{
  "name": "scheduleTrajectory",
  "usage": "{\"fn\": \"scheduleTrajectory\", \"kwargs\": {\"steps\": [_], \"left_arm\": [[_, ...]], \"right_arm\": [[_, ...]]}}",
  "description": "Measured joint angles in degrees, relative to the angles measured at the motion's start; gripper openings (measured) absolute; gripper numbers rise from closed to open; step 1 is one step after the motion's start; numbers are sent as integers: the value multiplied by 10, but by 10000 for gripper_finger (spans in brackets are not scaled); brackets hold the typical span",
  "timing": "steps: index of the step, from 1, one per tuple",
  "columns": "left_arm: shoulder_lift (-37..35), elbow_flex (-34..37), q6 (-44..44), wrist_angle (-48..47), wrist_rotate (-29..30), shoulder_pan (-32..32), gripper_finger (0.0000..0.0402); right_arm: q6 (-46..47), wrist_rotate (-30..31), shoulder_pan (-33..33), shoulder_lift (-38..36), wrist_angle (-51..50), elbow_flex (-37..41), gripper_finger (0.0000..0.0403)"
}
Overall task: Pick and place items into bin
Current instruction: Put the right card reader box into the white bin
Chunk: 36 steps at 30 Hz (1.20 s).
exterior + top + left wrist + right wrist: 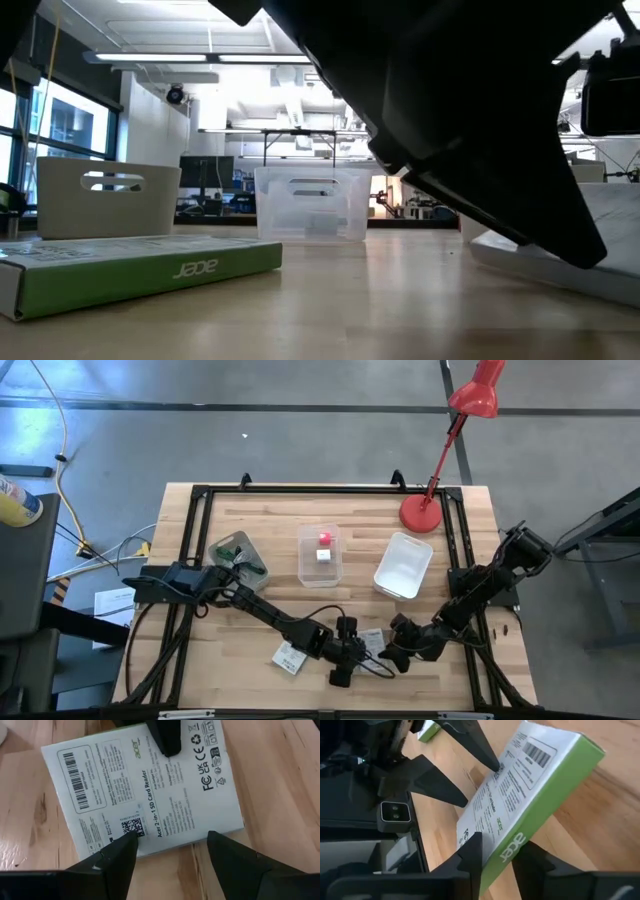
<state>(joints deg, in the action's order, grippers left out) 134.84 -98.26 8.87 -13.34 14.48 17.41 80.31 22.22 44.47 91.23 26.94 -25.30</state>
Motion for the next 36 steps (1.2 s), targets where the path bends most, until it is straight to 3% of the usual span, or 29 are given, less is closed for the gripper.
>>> {"fn": "scheduleTrajectory", "kwargs": {"steps": [5,17,36], "left_arm": [[1,0,-7,1,4,0,232],[-36,0,-72,-1,46,-5,232],[-29,-1,-73,-4,42,-13,232]], "right_arm": [[-23,11,0,0,1,0,100],[-57,55,5,0,-1,-1,78],[-49,48,5,0,-2,-1,82]]}}
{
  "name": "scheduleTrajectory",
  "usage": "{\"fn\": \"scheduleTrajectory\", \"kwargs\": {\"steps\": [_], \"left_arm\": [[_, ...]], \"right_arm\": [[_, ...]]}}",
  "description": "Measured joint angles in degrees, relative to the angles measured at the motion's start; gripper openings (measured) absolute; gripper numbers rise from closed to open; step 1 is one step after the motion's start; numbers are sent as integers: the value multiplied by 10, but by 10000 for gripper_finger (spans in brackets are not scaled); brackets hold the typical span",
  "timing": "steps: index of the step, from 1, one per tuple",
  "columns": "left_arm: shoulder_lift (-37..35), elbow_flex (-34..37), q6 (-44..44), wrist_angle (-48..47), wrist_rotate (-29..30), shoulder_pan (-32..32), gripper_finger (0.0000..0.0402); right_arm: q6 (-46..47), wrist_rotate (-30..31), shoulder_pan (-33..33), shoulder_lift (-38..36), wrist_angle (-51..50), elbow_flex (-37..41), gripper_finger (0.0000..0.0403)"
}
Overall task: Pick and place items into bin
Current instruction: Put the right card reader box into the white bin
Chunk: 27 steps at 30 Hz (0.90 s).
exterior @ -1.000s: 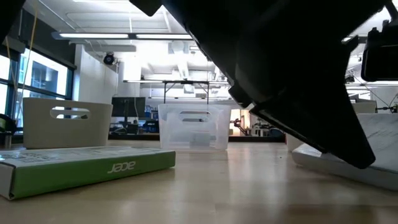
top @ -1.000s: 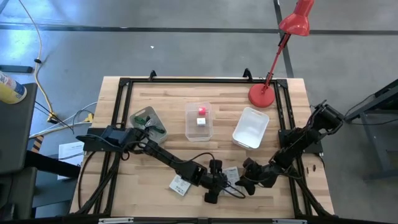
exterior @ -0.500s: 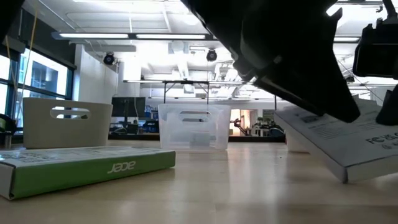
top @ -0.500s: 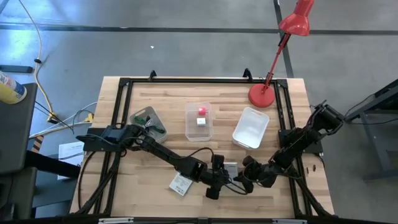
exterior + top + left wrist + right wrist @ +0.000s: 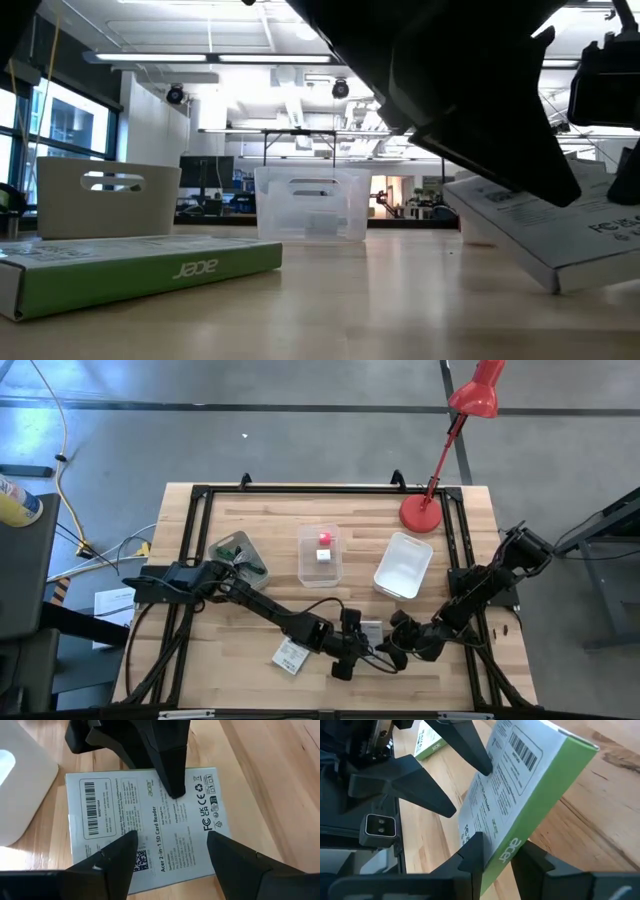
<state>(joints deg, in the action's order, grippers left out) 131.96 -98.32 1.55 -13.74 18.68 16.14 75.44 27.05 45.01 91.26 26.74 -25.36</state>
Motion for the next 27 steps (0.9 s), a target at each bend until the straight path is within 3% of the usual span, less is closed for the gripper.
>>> {"fn": "scheduleTrajectory", "kwargs": {"steps": [16,27], "left_arm": [[-61,1,-78,-14,38,-1,232],[-79,0,-62,-110,77,0,232]], "right_arm": [[-26,14,1,0,2,0,82],[-40,23,9,0,12,0,82]]}}
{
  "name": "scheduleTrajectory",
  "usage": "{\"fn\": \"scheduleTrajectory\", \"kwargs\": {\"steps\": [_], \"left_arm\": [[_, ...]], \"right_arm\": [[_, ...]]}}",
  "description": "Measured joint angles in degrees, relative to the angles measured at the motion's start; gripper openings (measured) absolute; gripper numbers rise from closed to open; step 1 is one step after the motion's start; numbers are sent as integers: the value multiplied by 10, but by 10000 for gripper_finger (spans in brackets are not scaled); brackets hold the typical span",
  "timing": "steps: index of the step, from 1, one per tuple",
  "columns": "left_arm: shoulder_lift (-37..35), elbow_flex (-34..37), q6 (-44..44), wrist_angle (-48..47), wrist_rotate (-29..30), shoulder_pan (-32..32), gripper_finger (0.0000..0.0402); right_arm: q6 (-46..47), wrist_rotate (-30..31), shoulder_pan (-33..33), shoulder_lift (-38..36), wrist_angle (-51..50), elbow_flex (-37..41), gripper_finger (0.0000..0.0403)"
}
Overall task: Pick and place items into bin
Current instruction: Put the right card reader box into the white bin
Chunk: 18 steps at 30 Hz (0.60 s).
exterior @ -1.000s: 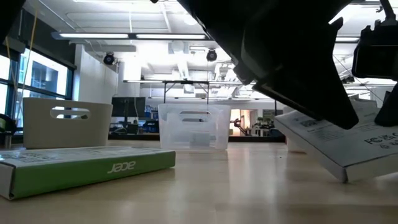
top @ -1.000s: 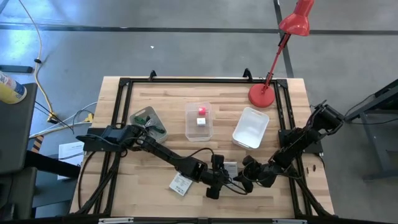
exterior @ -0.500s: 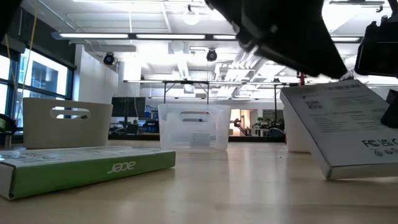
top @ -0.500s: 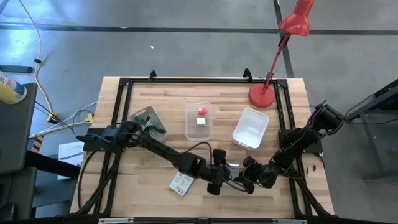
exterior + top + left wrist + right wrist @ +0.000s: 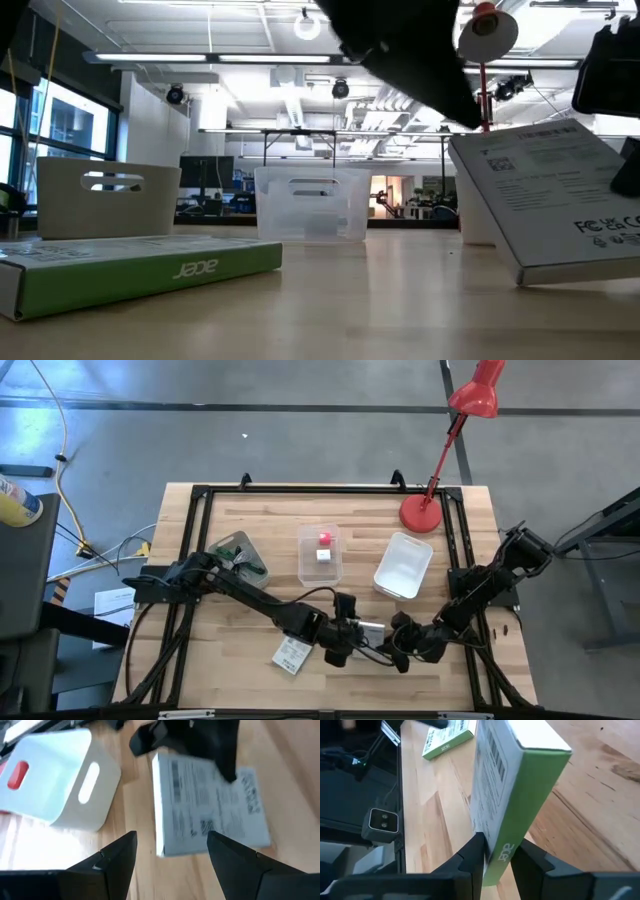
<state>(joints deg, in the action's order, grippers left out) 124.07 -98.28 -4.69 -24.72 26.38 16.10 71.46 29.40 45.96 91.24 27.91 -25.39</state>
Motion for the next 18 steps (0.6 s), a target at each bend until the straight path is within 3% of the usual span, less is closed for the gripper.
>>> {"fn": "scheduleTrajectory", "kwargs": {"steps": [12,18], "left_arm": [[0,0,49,-129,28,0,232],[0,0,94,-186,58,0,232]], "right_arm": [[-35,21,5,-16,11,0,80],[-79,45,5,-47,8,0,43]]}}
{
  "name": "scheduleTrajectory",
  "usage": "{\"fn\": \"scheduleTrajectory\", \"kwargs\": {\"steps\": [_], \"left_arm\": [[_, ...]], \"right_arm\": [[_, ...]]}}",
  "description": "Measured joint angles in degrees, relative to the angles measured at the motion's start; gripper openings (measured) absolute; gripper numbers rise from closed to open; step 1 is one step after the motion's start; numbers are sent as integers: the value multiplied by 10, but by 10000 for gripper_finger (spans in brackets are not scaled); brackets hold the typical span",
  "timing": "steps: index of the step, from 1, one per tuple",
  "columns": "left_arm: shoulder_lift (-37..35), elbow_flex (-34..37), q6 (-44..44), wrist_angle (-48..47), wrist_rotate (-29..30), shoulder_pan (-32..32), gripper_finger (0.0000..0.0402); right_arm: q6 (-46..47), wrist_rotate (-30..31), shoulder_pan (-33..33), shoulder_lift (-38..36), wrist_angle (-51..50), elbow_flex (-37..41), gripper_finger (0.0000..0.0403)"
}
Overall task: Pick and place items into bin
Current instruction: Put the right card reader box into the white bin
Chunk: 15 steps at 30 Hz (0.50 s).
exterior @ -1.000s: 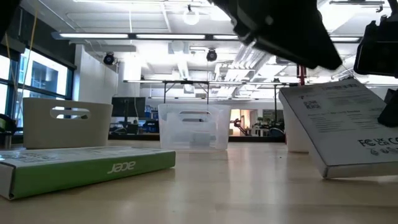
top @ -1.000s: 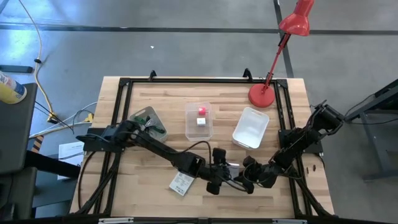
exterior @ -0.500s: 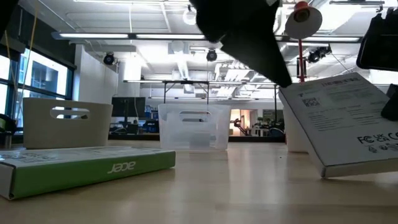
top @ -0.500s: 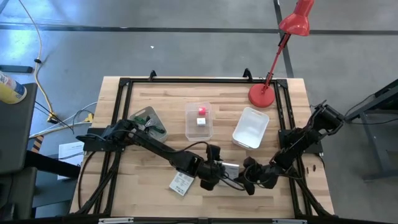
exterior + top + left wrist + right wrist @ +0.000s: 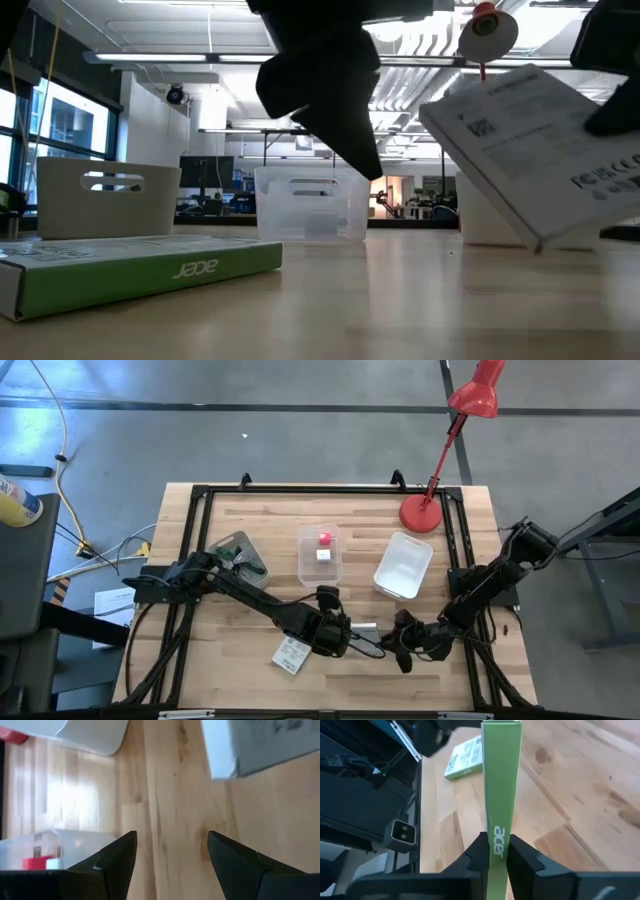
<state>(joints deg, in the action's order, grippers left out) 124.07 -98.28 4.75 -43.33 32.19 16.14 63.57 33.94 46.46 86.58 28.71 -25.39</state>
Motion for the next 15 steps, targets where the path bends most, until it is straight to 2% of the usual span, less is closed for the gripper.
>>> {"fn": "scheduleTrajectory", "kwargs": {"steps": [6,11,15], "left_arm": [[0,0,11,-15,8,0,232],[0,0,20,-42,20,0,232],[0,0,50,-96,36,0,232]], "right_arm": [[-14,6,0,-9,-4,0,34],[-7,6,1,-9,-6,0,52],[-11,6,1,-9,-6,0,38]]}}
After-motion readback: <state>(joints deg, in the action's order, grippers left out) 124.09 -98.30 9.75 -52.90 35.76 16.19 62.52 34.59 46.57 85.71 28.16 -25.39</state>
